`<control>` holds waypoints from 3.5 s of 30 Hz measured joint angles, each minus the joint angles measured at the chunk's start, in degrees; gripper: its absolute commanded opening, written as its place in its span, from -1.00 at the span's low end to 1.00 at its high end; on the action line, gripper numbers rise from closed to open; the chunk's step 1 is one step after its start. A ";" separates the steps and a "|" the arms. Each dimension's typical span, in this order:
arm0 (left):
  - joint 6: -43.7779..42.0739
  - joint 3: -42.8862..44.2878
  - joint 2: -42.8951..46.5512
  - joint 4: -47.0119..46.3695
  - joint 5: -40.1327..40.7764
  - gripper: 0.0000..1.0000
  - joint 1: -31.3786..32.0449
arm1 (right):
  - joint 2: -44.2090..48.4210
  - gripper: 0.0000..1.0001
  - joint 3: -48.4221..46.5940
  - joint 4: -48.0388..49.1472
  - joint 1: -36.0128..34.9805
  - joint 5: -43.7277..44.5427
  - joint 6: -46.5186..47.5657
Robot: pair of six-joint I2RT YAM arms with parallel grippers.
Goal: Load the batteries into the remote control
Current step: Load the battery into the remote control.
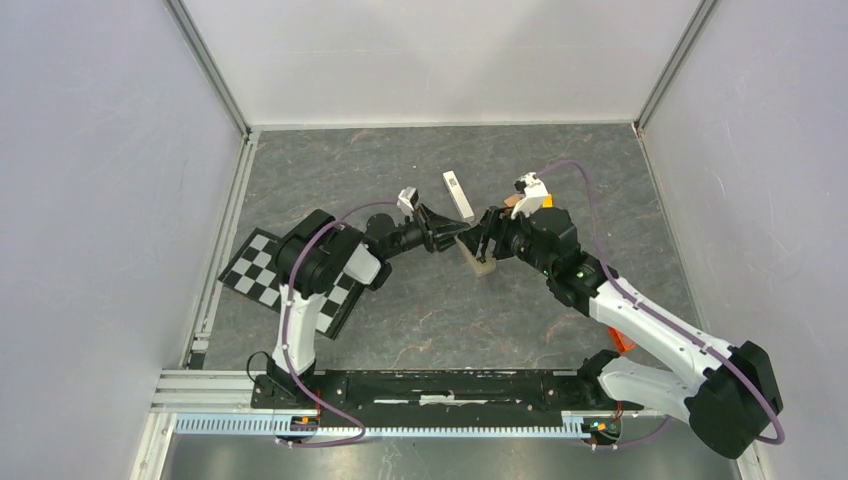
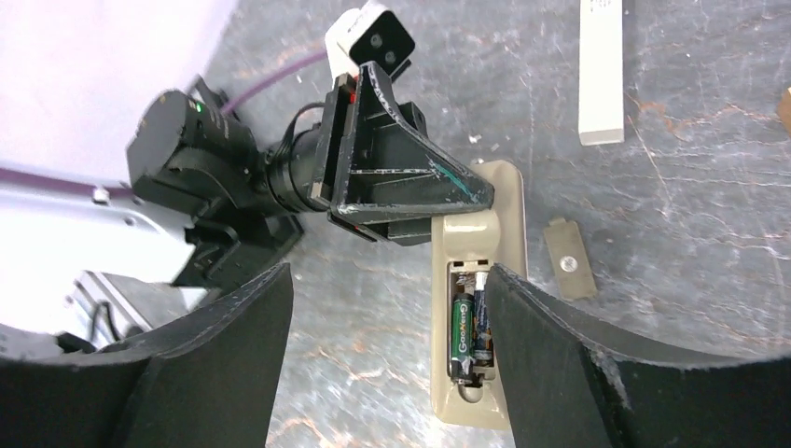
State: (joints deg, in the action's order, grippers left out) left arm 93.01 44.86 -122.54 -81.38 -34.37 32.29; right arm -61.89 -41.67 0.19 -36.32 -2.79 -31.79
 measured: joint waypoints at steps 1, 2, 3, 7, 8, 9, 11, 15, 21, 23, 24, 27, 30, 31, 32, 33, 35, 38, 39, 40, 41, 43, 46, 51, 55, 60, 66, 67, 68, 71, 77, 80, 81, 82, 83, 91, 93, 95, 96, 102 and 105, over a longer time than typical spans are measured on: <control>1.29 -0.04 0.55 -0.28 0.46 -0.96 -0.20 | 0.83 0.60 1.18 2.14 0.00 0.48 -1.75; 2.47 -0.04 1.33 -0.48 1.09 -0.96 -0.44 | 1.46 0.60 1.99 3.34 0.00 0.83 -2.95; 3.26 -0.02 1.99 -0.76 1.46 -0.96 -0.52 | 2.12 0.60 2.69 4.46 0.00 1.62 -4.42; 6.54 1.07 5.09 -1.99 3.17 -0.96 -1.60 | 3.32 0.62 2.89 7.61 0.00 5.03 -8.35; 7.06 1.44 5.81 -2.21 3.82 -0.96 -1.95 | 3.56 0.62 2.69 7.76 0.00 6.21 -9.09; 7.50 1.68 6.38 -2.58 4.42 -0.96 -2.29 | 3.74 0.62 2.54 7.85 0.00 7.15 -9.64; 8.00 1.90 7.41 -2.84 5.31 -0.96 -3.04 | 4.17 0.63 2.43 8.15 0.00 8.90 -11.15; 8.74 1.90 8.61 -2.91 6.86 -0.96 -4.15 | 4.72 0.63 2.43 8.87 0.07 10.88 -14.49; 10.29 1.90 9.90 -2.93 8.76 -0.96 -4.59 | 4.72 0.23 2.43 11.02 0.07 10.67 -19.80; 11.10 1.90 10.40 -3.08 9.01 -0.96 -4.63 | 4.68 -0.01 2.47 11.72 0.11 10.67 -21.05; 11.43 1.90 10.54 -3.19 9.18 -0.96 -4.68 | 4.63 -0.06 2.51 12.04 0.31 10.78 -21.84; 12.50 1.90 10.73 -3.61 9.88 -0.96 -4.83 | 4.26 -0.09 2.82 13.09 0.83 10.86 -22.93; 13.00 1.79 10.75 -3.61 10.27 -0.96 -4.90 | 3.52 -0.03 2.93 14.12 0.96 10.73 -23.58; 13.09 1.70 10.75 -3.63 10.34 -0.96 -4.90 | 3.17 0.00 2.93 14.47 0.98 10.56 -23.71; 13.14 1.64 10.75 -3.63 10.34 -0.96 -4.90 | 2.80 0.05 2.93 14.80 0.98 10.29 -23.85; 13.16 1.62 10.75 -3.63 10.34 -0.96 -4.90 | 2.45 0.11 2.93 15.08 0.96 10.01 -23.93; 13.16 1.62 10.75 -3.63 10.34 -0.96 -4.85 | 1.79 0.19 2.93 15.74 0.96 8.94 -24.00; 13.16 1.62 10.75 -3.63 10.34 -0.96 -4.81 | 1.16 0.19 2.93 16.00 0.92 7.72 -24.04; 13.16 1.62 10.75 -3.61 10.34 -0.96 -4.81 | 0.98 0.17 2.93 16.04 0.87 7.39 -24.11; 13.16 1.62 10.75 -3.63 10.34 -0.96 -4.81 | 0.83 0.13 2.93 16.04 0.83 7.17 -24.11; 13.16 1.62 10.75 -3.61 10.32 -0.96 -4.81 | 0.74 0.09 2.93 16.04 0.83 6.91 -24.11; 13.18 1.62 10.75 -3.63 10.32 -0.96 -4.81 | 0.63 0.04 2.93 16.04 0.81 6.71 -24.20; 13.18 1.62 10.80 -3.63 10.32 -0.96 -4.81 | 0.26 0.01 2.93 16.13 0.83 6.47 -24.50; 13.18 1.53 10.95 -3.63 10.27 -0.96 -4.81 | -0.37 -0.11 2.93 16.90 0.85 6.19 -25.14; 13.18 1.03 11.39 -3.63 10.43 -0.96 -4.94 | -1.03 -0.21 2.95 17.90 1.22 5.64 -26.36; 13.16 0.76 11.91 -3.58 10.51 -0.96 -5.38 | -2.10 -0.24 2.95 19.50 1.40 4.83 -27.17; 13.07 0.46 11.93 -2.91 10.86 -0.96 -5.86 | -3.82 -0.11 2.56 20.33 1.62 3.82 -27.30; 13.05 0.31 11.93 -2.91 10.95 -0.96 -5.88 | -3.91 -0.05 2.49 20.28 1.64 3.74 -27.26; 13.05 0.24 11.93 -2.91 11.02 -0.96 -5.88 | -3.96 0.01 2.47 20.22 1.64 3.67 -26.99; 12.98 0.09 11.93 -2.89 10.95 -0.96 -5.75 | -3.96 0.15 2.47 19.26 1.55 2.51 -26.03; 12.98 0.04 11.93 -3.19 10.23 -0.96 -4.63 | -3.69 0.39 2.47 17.70 1.33 2.14 -24.52; 12.96 -0.07 11.93 -3.19 10.21 -0.96 -4.42 | -2.91 0.53 2.47 17.70 1.33 2.14 -24.06; 12.94 -0.13 11.93 -3.19 10.21 -0.96 -4.42 | -2.58 0.55 2.47 17.73 1.33 2.14 -23.93; 12.90 -0.24 11.93 -3.19 10.21 -0.96 -4.42 | -2.25 0.56 2.49 17.77 1.36 2.14 -23.85; 12.85 -0.31 11.93 -3.17 10.21 -0.96 -4.42 | -1.86 0.56 2.54 17.84 1.36 2.14 -23.85; 12.68 -0.76 12.22 -3.17 10.21 -0.96 -4.42 | -0.35 0.25 4.09 19.17 2.25 1.90 -24.85; 12.66 -0.81 12.28 -3.19 10.19 -0.96 -4.42 | -0.35 0.15 4.59 19.30 2.51 1.62 -25.40; 12.61 -0.81 12.35 -3.19 10.14 -0.96 -4.42 | -0.44 0.09 4.87 19.34 2.73 1.27 -25.86; 12.59 -0.81 12.39 -3.19 10.08 -0.96 -4.42 | -0.57 0.06 4.92 19.47 2.78 1.07 -26.08; 12.17 -0.92 12.46 -3.17 9.75 -0.96 -4.42 | -1.90 -0.17 4.92 20.72 3.06 -0.42 -27.23; 11.87 -1.29 12.52 -3.13 9.73 -0.96 -4.52 | -2.75 -0.24 4.92 21.20 3.26 -1.14 -28.02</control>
State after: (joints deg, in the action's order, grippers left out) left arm 104.88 43.57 -110.02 -84.51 -24.64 27.77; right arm -64.64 -36.75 21.39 -33.06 -3.92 -59.81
